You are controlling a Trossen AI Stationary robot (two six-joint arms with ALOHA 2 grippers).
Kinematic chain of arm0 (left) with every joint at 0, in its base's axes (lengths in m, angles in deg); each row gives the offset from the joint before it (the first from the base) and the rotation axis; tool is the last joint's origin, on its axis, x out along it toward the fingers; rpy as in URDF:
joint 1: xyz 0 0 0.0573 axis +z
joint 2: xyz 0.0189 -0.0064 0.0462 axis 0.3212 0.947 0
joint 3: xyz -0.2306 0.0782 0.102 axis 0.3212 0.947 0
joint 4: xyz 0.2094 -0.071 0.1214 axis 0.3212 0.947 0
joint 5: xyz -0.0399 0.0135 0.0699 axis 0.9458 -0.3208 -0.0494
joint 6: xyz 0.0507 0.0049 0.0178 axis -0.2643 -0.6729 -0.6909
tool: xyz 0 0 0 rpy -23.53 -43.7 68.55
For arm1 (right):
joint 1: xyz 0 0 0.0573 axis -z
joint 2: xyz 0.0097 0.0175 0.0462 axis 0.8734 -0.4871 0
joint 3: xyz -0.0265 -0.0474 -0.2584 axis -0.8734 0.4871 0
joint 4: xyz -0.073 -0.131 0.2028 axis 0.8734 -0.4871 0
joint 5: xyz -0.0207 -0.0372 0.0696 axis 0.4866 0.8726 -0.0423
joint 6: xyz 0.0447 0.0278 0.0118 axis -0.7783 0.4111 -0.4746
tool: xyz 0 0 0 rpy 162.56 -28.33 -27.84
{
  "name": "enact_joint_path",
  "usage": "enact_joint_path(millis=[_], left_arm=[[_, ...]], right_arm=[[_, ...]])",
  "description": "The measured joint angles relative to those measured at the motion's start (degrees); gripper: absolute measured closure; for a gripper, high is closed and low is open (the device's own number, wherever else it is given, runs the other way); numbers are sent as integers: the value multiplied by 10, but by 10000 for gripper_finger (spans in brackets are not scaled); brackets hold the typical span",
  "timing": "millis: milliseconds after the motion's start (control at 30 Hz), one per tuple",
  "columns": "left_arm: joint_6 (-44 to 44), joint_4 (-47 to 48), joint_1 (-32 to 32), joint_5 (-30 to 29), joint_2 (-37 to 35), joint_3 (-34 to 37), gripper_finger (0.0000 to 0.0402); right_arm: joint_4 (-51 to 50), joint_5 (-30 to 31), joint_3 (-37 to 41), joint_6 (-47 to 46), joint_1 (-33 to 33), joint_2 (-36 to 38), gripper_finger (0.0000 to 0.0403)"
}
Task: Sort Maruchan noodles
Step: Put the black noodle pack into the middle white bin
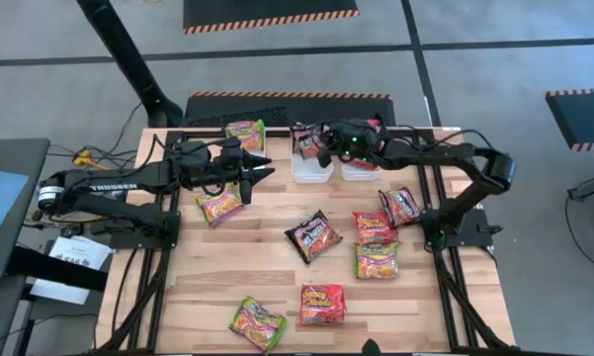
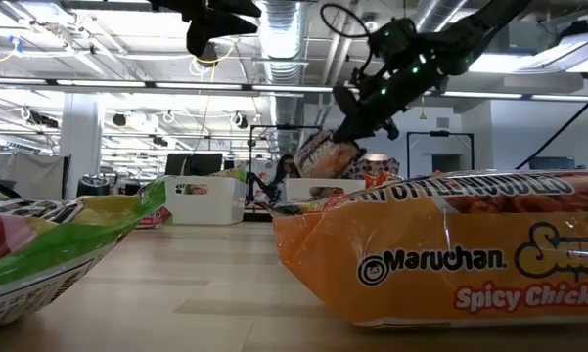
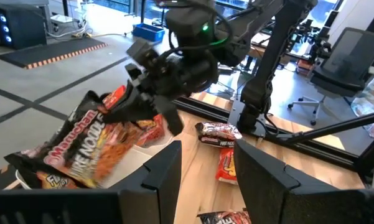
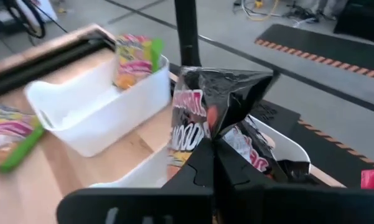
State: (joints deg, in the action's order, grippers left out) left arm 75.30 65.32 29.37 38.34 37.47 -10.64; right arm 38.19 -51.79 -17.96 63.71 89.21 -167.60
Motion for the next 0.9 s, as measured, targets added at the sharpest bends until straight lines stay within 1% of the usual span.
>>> enact_joint_path(millis=[367, 500, 600, 733, 900], left_arm=[[0, 2, 0, 0, 0, 0, 267], [-8, 2, 0, 0, 0, 0, 267], [-9, 3, 0, 0, 0, 0, 267], [-9, 13, 0, 0, 0, 0, 267], [-9, 16, 0, 0, 0, 0, 267]], right_arm=[[12, 7, -47, 0, 1, -85, 396], [7, 7, -54, -1, 1, -103, 392], [-1, 7, -55, -6, 1, -103, 377], [-14, 7, -55, -33, 2, -102, 346], [-29, 7, -55, -36, 3, -102, 304]])
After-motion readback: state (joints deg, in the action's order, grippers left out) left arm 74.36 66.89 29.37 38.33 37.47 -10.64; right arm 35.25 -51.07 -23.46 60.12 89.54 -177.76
